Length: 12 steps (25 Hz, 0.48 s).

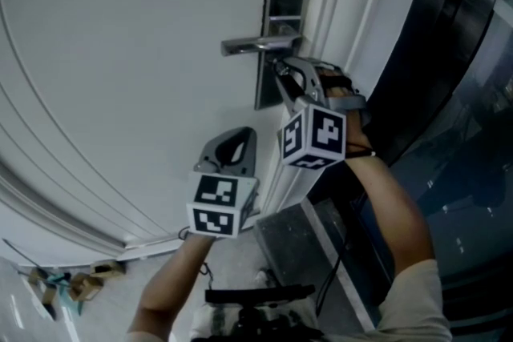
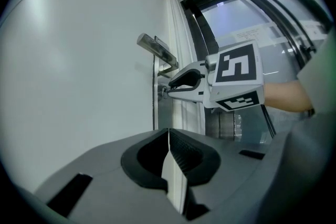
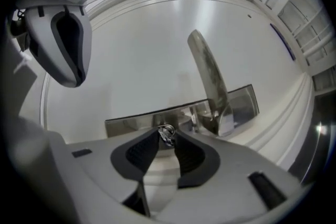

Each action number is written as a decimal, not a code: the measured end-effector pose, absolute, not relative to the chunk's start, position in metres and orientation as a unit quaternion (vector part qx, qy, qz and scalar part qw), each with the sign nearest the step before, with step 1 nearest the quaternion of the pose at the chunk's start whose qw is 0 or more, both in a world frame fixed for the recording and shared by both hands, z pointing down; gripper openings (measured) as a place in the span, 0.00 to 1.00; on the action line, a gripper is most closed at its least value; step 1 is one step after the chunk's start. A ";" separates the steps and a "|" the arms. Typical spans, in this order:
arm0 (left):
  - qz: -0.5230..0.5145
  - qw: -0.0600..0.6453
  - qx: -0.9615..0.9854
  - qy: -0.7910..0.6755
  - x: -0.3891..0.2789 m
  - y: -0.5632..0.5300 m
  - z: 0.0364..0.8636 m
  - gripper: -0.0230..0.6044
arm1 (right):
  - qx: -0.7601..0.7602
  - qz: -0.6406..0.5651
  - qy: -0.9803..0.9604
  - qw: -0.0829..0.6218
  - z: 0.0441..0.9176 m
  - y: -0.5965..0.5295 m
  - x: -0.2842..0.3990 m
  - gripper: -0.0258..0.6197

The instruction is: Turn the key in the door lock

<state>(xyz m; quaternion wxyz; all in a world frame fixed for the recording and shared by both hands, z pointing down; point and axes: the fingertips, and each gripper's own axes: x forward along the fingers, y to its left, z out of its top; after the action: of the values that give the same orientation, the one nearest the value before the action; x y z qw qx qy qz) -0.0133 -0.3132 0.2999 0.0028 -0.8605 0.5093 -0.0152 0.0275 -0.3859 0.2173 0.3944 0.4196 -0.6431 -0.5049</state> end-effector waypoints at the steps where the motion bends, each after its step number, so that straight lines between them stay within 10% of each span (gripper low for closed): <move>1: -0.015 0.002 -0.861 0.509 -0.013 -0.313 0.300 0.07 | 0.418 -0.507 -0.641 0.396 0.217 -0.386 0.027 0.21; 12: -0.014 -0.003 -0.860 0.511 -0.017 -0.314 0.303 0.07 | 0.449 -0.421 -0.716 0.330 0.213 -0.386 0.029 0.21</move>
<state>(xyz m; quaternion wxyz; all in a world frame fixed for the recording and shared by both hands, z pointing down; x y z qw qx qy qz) -0.0166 -0.3137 0.3029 -0.0032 -0.8597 0.5106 -0.0142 0.0287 -0.3864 0.2132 0.3299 0.4494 -0.7158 -0.4206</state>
